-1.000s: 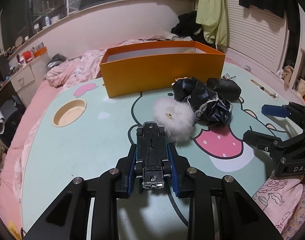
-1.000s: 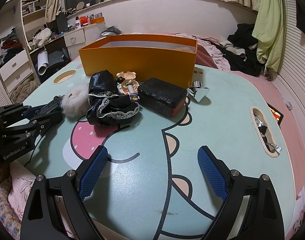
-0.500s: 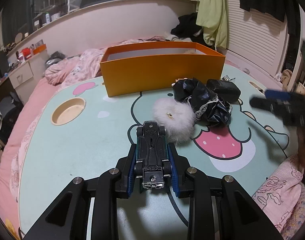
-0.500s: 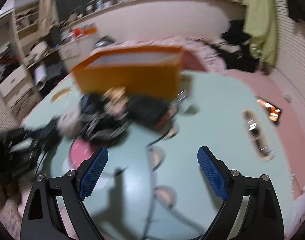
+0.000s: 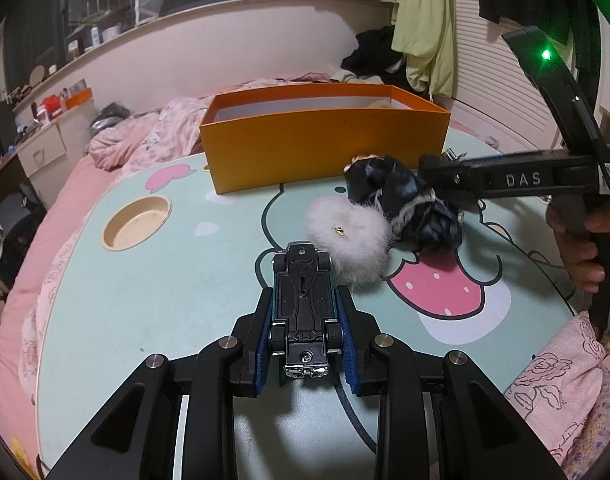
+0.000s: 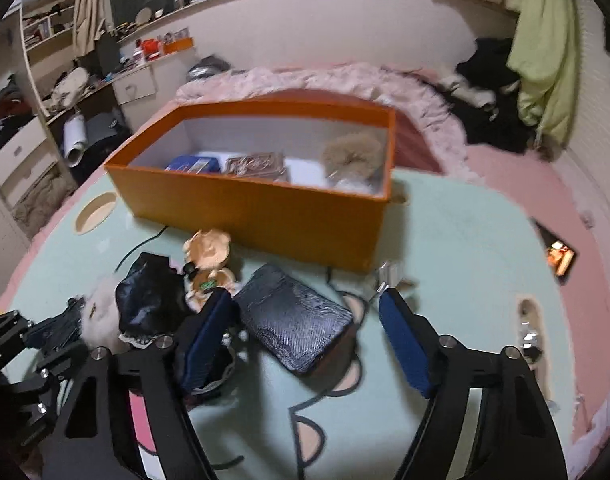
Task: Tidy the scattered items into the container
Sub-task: 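Grasp the black wallet with the right tool while the left tool holds the car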
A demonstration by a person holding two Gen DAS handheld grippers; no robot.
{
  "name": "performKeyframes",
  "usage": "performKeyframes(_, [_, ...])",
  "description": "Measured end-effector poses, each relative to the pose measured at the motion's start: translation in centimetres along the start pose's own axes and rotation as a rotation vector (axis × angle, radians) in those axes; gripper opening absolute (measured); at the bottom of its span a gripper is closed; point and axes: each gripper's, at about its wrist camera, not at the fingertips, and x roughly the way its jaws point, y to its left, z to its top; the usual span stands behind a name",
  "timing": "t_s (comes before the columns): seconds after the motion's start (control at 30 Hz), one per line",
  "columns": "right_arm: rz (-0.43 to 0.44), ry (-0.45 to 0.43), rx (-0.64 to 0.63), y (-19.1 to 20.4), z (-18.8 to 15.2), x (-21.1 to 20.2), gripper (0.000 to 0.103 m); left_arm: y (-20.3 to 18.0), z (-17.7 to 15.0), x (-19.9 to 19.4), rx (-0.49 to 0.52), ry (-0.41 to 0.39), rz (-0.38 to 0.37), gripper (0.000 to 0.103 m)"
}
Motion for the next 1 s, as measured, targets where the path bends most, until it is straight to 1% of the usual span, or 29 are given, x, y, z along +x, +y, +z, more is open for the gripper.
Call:
performKeyframes(0.07, [0.019,0.016,0.002,-0.1,-0.5,-0.1,0.062,0.0,0.0,0.0,0.0,0.0,0.0,0.027])
performKeyframes(0.13, [0.042,0.017,-0.019,0.2,-1.1,-0.4,0.048,0.0,0.0,0.0,0.0,0.0,0.0,0.027])
performKeyframes(0.2, [0.052,0.018,-0.044,0.5,-1.5,-0.5,0.041,0.0,0.0,0.0,0.0,0.0,0.0,0.027])
performKeyframes(0.4, [0.006,0.005,-0.067,1.1,-1.1,-0.2,0.041,-0.1,0.0,0.0,0.0,-0.001,0.0,0.027])
performKeyframes(0.5, [0.025,0.042,-0.076,1.6,-1.0,0.6,0.042,0.0,0.0,0.0,0.0,-0.001,0.0,0.027])
performKeyframes(0.57, [0.029,0.043,-0.093,1.8,-1.1,0.7,0.041,0.0,0.0,0.0,-0.002,-0.001,-0.001,0.027])
performKeyframes(0.67, [0.042,0.015,-0.084,1.7,-1.4,0.1,0.041,0.0,0.0,0.0,-0.004,-0.001,-0.005,0.027])
performKeyframes(0.83, [0.039,-0.057,-0.046,1.0,-1.6,-1.7,0.04,0.2,0.1,0.0,-0.009,-0.001,-0.019,0.027])
performKeyframes(1.0, [0.055,-0.095,-0.035,0.7,-1.3,-3.4,0.04,0.2,0.3,-0.2,-0.015,-0.009,-0.02,0.027])
